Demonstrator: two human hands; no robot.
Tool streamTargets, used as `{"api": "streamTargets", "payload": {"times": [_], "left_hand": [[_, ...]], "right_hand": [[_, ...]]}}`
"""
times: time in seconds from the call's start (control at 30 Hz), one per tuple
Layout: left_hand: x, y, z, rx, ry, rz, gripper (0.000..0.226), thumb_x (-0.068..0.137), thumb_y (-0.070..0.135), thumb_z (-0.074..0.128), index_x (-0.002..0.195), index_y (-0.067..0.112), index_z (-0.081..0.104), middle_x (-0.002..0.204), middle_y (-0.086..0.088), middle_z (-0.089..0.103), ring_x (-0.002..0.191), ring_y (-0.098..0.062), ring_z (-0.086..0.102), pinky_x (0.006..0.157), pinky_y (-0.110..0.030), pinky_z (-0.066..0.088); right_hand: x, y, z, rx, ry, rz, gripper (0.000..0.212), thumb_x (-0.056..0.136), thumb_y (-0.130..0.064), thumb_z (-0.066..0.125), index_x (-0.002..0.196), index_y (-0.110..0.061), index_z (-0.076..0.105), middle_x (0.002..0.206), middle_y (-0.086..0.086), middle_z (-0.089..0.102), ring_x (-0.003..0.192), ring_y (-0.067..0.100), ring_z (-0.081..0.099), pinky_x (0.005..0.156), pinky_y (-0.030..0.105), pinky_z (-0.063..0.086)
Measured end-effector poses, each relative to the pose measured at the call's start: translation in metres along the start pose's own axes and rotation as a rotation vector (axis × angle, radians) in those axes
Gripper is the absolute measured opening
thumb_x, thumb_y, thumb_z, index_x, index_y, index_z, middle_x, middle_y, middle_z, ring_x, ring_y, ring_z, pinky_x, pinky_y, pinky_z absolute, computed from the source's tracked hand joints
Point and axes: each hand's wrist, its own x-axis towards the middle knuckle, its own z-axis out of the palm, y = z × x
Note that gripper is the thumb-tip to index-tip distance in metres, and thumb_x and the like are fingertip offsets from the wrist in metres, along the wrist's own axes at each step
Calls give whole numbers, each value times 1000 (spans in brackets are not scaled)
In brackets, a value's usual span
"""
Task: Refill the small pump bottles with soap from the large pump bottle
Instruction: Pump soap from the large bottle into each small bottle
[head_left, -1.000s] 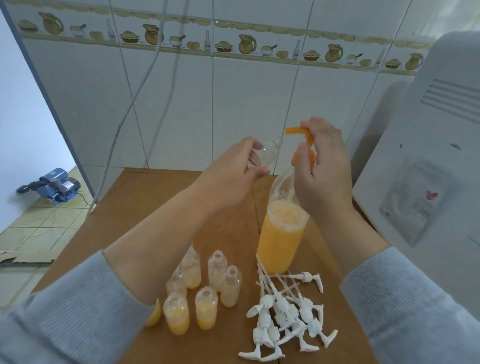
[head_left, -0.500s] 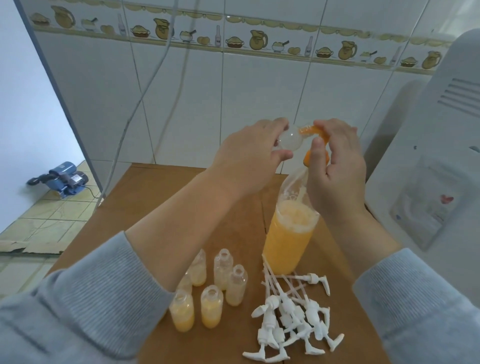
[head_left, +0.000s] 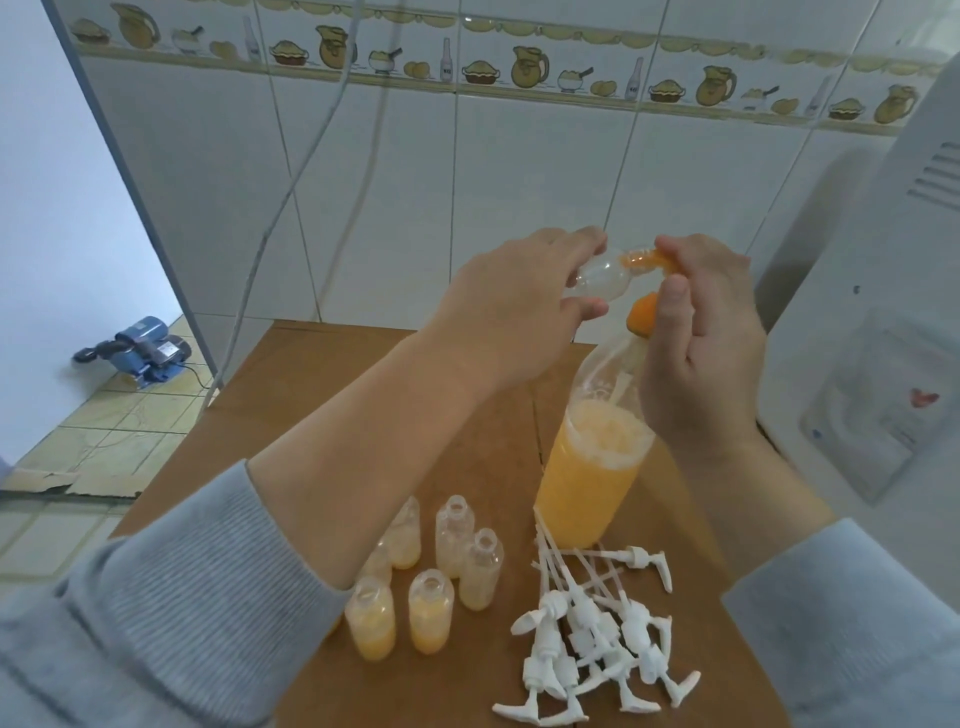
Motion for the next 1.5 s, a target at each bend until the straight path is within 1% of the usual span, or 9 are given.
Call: {"api": "streamTargets", "payload": {"times": [0.1, 0.27, 0.43, 0.57, 0.73, 0.9, 1.07, 1.23, 1.5], "left_hand": [[0, 1, 4, -3, -30, -1, 40, 93, 37, 54, 130, 26, 44, 106, 9, 55, 80, -11, 45, 79, -31, 45], [-2, -1, 1, 45, -84, -9, 42, 94, 37, 52, 133, 24, 43, 115, 6, 56, 94, -16, 53, 87, -35, 46], [2, 0, -10, 105, -28, 16, 42, 93, 38, 51, 133, 27, 42, 116, 6, 56, 102, -18, 54, 86, -34, 44], [2, 1, -5, 32, -43, -6, 43, 93, 38, 52, 133, 28, 42, 116, 9, 55, 88, -13, 47, 82, -29, 42], [-1, -3, 2, 16, -111, -25, 40, 93, 36, 53, 130, 27, 44, 114, 7, 55, 91, -15, 51, 83, -31, 43], [2, -2, -7, 68, -69, 6, 40, 92, 39, 54, 129, 28, 45, 111, 8, 55, 90, -14, 50, 82, -33, 43], [2, 5, -5, -4, -57, 15, 40, 92, 37, 55, 130, 29, 45, 109, 10, 55, 77, -10, 43, 80, -29, 41], [-3, 3, 3, 2, -89, -2, 41, 92, 34, 56, 131, 25, 45, 111, 7, 56, 89, -15, 51, 85, -35, 46], [-1, 2, -10, 49, -57, 9, 40, 90, 38, 58, 127, 29, 47, 102, 14, 52, 79, -9, 47, 76, -26, 39]], "right_hand": [[-7, 7, 8, -40, 27, 16, 41, 98, -24, 30, 118, -1, 57, 113, 10, 59, 114, 17, 51, 108, 53, 29], [-10, 2, 6, -86, -88, 35, 41, 98, -31, 33, 124, -6, 51, 119, 9, 54, 113, 16, 46, 100, 54, 40], [6, -9, 1, -26, -56, 63, 43, 96, -34, 34, 123, -6, 54, 118, 2, 52, 110, 0, 39, 106, 23, 34], [-2, -6, 7, -48, -8, 23, 39, 99, -25, 31, 122, -3, 53, 118, 7, 55, 117, 12, 44, 104, 55, 34], [-14, 1, 14, -106, -15, 53, 39, 100, -23, 29, 120, -1, 54, 117, 12, 57, 117, 19, 47, 111, 51, 25], [-1, -4, -3, -81, -100, 18, 46, 100, -30, 26, 125, -3, 54, 121, 11, 57, 120, 16, 44, 109, 52, 30], [-4, -1, -4, -84, -17, 5, 42, 100, -26, 28, 123, -2, 55, 119, 11, 57, 117, 16, 45, 104, 56, 35], [-15, 5, 8, -97, 20, 43, 39, 100, -21, 30, 120, -1, 56, 117, 12, 59, 117, 18, 47, 107, 53, 31], [-5, -6, -2, -64, -36, -2, 45, 100, -29, 27, 123, -1, 54, 120, 12, 57, 119, 19, 46, 104, 54, 34]]}}
